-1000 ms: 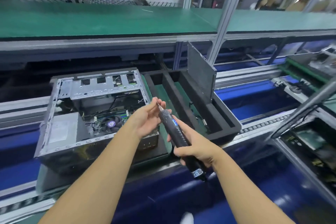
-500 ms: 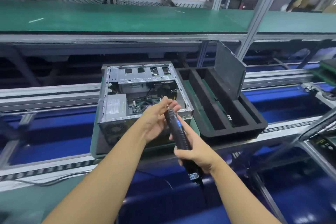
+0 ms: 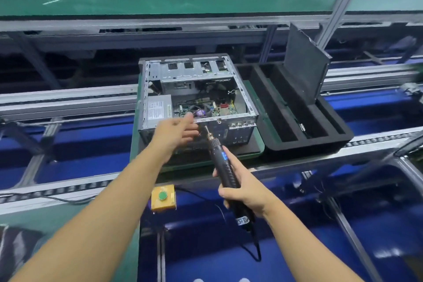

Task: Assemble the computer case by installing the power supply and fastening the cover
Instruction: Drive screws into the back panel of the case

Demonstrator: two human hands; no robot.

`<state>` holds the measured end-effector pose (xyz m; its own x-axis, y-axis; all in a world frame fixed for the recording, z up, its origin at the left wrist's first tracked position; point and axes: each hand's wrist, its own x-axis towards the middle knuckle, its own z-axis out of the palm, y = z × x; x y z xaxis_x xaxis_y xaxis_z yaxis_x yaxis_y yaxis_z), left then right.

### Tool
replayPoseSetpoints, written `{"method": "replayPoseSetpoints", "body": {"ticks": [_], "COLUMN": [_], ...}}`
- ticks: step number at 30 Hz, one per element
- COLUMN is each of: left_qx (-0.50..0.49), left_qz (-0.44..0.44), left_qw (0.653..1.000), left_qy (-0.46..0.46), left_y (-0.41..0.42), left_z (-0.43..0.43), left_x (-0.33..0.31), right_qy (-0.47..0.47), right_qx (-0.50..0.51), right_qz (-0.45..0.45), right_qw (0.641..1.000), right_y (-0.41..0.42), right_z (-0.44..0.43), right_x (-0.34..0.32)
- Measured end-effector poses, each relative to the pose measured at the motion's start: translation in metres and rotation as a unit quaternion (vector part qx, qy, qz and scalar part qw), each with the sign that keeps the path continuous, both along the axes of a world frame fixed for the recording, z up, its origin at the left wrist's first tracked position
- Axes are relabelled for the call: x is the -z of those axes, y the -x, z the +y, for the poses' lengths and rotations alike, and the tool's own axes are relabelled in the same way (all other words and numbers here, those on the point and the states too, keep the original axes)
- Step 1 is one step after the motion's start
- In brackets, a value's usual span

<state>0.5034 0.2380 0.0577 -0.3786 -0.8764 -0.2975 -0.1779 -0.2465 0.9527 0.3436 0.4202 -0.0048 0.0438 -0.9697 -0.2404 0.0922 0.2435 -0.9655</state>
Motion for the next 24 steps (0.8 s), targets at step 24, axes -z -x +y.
{"method": "replayPoseSetpoints", "body": {"ticks": [24], "left_qx": [0.341], "left_qz": [-0.474], "left_qw": [0.689], "left_qy": [0.429], "left_y": [-0.012], "left_z": [-0.095], "left_x": [0.021], "right_qy": [-0.106], "right_qx": [0.067], "right_qz": [0.021], "right_qw": [0.992], "right_y": [-0.085], "right_z": [-0.027], "right_x": [0.069]}}
